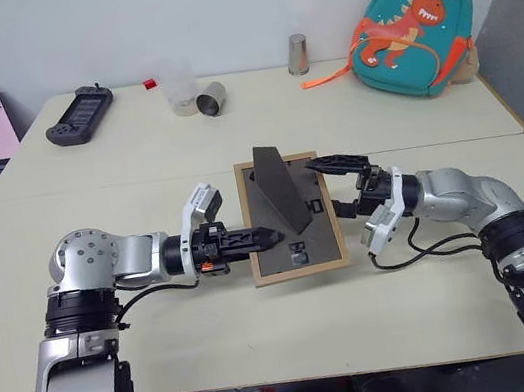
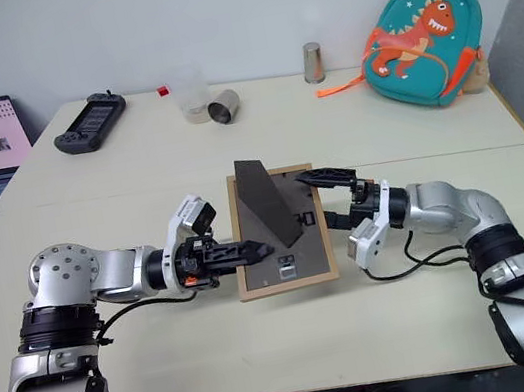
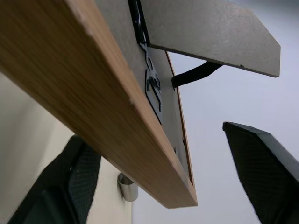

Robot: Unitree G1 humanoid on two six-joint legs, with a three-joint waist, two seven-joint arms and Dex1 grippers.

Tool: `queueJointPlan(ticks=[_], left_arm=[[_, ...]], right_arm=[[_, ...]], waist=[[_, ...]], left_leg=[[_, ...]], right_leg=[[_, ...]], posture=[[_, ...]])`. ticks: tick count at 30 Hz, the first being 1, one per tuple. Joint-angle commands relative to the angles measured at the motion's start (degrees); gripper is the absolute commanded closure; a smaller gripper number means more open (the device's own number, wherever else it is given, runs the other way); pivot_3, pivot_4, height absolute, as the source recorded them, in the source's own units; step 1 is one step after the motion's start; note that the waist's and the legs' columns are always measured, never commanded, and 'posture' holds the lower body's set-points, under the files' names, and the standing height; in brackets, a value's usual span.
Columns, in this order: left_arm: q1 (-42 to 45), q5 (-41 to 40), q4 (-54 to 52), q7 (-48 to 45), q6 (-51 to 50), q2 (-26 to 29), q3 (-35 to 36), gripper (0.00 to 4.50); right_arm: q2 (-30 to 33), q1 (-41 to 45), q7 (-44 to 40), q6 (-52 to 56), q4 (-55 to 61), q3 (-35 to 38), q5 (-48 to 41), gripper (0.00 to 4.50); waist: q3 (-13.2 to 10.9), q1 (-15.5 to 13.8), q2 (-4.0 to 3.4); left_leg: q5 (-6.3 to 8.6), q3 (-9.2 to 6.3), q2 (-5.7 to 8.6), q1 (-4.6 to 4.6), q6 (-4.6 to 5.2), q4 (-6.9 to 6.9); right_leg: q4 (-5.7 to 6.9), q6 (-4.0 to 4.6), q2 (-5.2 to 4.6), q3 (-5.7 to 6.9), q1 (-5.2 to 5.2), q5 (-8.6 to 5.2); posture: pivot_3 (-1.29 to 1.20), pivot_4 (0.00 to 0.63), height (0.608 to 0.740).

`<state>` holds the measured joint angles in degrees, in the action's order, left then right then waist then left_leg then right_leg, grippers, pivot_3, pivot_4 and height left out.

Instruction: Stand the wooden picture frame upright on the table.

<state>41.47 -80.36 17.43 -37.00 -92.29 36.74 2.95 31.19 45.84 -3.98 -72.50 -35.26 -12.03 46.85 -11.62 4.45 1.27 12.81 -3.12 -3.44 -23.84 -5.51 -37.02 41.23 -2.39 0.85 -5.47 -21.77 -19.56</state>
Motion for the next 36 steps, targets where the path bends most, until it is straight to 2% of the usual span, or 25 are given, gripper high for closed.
queueJointPlan(ticks=[1, 7, 10, 12, 13, 15, 21, 24, 28, 33, 36], left_arm=[[0.23, -4.72, -1.39, 3.4, -0.21, -0.73, 3.19, 3.2], [-0.6, -7.49, -1.68, 7.27, -0.21, -1.46, 3.66, 3.2], [-1.13, -7.73, -2.47, 8.77, -0.15, -1.87, 4.27, 3.2], [-1.6, -6.92, -3.37, 9.26, 0.39, -1.98, 4.85, 2.5], [-1.56, -6.75, -3.48, 9.05, 0.56, -1.92, 5.23, 2.38], [-1.28, -6.22, -3.49, 8.92, 0.66, -1.85, 5.81, 1.83], [0.87, -1.38, -3.56, 6.4, 2.17, 0.54, 6.92, 0.58], [0.8, 2.39, -6.67, 3.02, 5.05, 4.43, 7.78, 0.01], [-0.71, 10.75, -14.66, 1.87, 13.33, 8.32, 7.09, 0.0], [-5.73, 25.54, -26.61, 5.32, 28.06, 8.61, 4.51, 0.0], [-10.99, 33.64, -32.93, 6.93, 36.08, 7.95, 2.46, 0.0]], right_arm=[[0.98, 2.27, 5.37, -0.24, 0.99, -0.55, 2.07, 1.31], [1.93, 3.03, 8.92, -0.53, 1.31, -2.34, 3.5, 2.75], [2.38, 3.24, 9.98, -0.37, 1.45, -3.06, 3.67, 2.84], [2.69, 3.17, 10.26, -0.34, 1.43, -3.31, 3.49, 2.85], [2.92, 3.06, 10.38, -0.39, 1.56, -3.38, 3.39, 2.89], [3.33, 2.92, 10.51, -0.42, 1.8, -3.64, 3.06, 3.17], [4.91, 2.43, 8.71, -0.55, 0.85, -4.11, -0.96, 3.17], [6.01, 1.31, 1.35, 0.94, -1.58, -6.07, -13.2, 3.17], [7.49, -3.87, -17.66, 13.68, 3.48, -9.46, -36.82, 3.17], [5.99, -9.48, -35.74, 44.65, 18.52, -6.81, -61.25, 3.17], [3.17, -8.73, -39.83, 63.95, 22.91, -4.3, -71.53, 3.17]], waist=[[0.0, 0.13, 0.0], [0.0, 0.22, 0.0], [0.0, 0.23, 0.0], [0.01, 0.24, 0.01], [0.01, 0.24, 0.01], [0.01, 0.24, 0.01], [0.01, 0.24, 0.01], [0.01, 0.29, 0.01], [0.01, 0.27, 0.01], [0.0, -0.07, 0.0], [0.0, -0.04, 0.0]], left_leg=[[0.0, -0.01, 0.01, 0.0, 0.0, 0.0], [-0.01, -0.01, 0.03, 0.01, 0.01, -0.02], [-0.01, -0.01, 0.04, 0.02, 0.02, -0.01], [-0.01, -0.01, 0.04, 0.02, 0.02, -0.01], [-0.01, -0.02, 0.04, 0.02, 0.02, -0.01], [-0.01, -0.01, 0.04, 0.03, 0.02, -0.02], [-0.02, -0.01, 0.07, 0.04, 0.02, -0.02], [-0.01, -0.01, 0.05, 0.04, 0.03, 0.0], [-0.01, -0.02, 0.01, 0.06, 0.03, 0.03], [-0.01, -0.02, 0.05, 0.08, 0.03, 0.0], [-0.01, -0.03, -0.05, 0.13, 0.03, 0.02]], right_leg=[[0.0, 0.0, 0.0, 0.01, 0.01, 0.0], [0.0, 0.0, -0.02, 0.0, 0.03, 0.0], [0.0, 0.0, -0.02, 0.0, 0.03, 0.0], [0.0, 0.0, -0.02, 0.0, 0.04, 0.0], [0.0, 0.0, -0.02, 0.01, 0.04, 0.0], [0.0, 0.0, -0.03, -0.01, 0.04, 0.0], [0.0, 0.0, -0.04, 0.0, 0.08, 0.0], [-0.01, 0.0, -0.03, 0.01, 0.08, 0.0], [-0.15, 0.01, -0.04, 0.04, 0.24, 0.01], [-0.24, 0.0, -0.14, 0.03, 0.39, 0.01], [-0.19, 0.0, -0.04, 0.03, 0.38, 0.01]], posture=[[0.0, 0.15, 0.74], [0.0, 0.15, 0.74], [0.0, 0.15, 0.74], [0.0, 0.15, 0.74], [0.0, 0.15, 0.74], [0.0, 0.15, 0.74], [0.0, 0.15, 0.74], [0.0, 0.15, 0.74], [0.0, 0.15, 0.74], [0.0, 0.15, 0.74], [0.0, 0.15, 0.74]])
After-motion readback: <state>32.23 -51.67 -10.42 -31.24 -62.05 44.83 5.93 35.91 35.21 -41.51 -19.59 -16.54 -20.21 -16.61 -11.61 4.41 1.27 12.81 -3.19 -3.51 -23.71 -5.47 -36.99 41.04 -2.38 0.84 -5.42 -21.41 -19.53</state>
